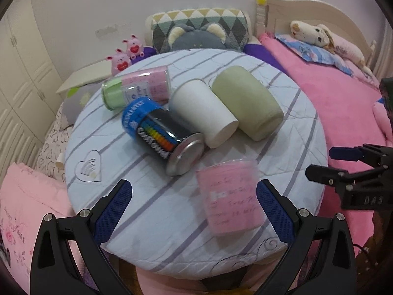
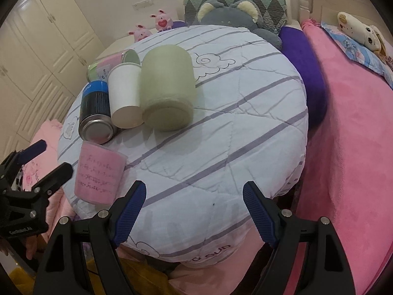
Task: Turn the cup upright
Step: 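Lower the pink cup onto the bedspread with the right gripper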
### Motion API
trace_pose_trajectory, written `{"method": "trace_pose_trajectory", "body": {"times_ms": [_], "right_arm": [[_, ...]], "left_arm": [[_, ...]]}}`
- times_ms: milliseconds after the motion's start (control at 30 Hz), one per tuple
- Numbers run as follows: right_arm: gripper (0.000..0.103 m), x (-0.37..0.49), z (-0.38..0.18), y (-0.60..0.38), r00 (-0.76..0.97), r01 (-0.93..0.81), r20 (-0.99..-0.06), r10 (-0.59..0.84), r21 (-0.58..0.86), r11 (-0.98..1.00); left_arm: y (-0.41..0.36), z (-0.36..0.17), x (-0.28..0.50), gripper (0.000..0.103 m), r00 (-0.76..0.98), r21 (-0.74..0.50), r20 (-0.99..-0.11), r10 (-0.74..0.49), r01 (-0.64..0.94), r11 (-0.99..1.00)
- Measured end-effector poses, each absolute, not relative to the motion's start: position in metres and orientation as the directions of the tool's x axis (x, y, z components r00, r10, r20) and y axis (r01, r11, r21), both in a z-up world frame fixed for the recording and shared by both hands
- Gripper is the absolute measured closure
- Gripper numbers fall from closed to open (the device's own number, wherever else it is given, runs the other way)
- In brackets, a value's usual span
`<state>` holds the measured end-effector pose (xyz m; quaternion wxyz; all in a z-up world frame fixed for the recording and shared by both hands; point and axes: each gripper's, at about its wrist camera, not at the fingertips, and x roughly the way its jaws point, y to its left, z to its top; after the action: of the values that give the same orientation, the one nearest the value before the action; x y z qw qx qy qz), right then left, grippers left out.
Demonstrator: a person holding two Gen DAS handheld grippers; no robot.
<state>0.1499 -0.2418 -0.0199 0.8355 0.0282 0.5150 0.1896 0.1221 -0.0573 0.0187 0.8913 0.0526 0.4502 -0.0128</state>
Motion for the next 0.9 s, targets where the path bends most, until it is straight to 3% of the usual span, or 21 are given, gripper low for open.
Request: {"method": "trace_pose_trajectory", "body": {"times_ms": [500,533,633,900], "right_arm": [[0.021,0.17,-0.045,-0.24,0.343,-0.358,-0.869,0.357,0.23,0.905],[0.021,0.17,-0.045,-0.24,0.345,-0.36,-0.869,0.353,0.225,0.905],[0.021,0.17,-0.044,-0.239,0.346,-0.364,-0.868,0.357,0.226,0.903],[0.021,0.173,-0.043,-0.24,0.346,-0.369,-0.869,0.354,0.22,0.903]], "left_arm": [[-0.075,-0.015,0.157,0.001,0.481,0.059,-0.876,0.034,0.037,0.998],[-0.076,-0.016,0.157,0.002,0.479,0.06,-0.877,0.035,0.036,0.998],[-0.075,-0.018,0.159,0.029,0.461,0.03,-0.887,0.009,0.037,0.999],[-0.066,-0.01,0.156,0.03,0.489,0.013,-0.872,0.002,0.02,1.0]]}}
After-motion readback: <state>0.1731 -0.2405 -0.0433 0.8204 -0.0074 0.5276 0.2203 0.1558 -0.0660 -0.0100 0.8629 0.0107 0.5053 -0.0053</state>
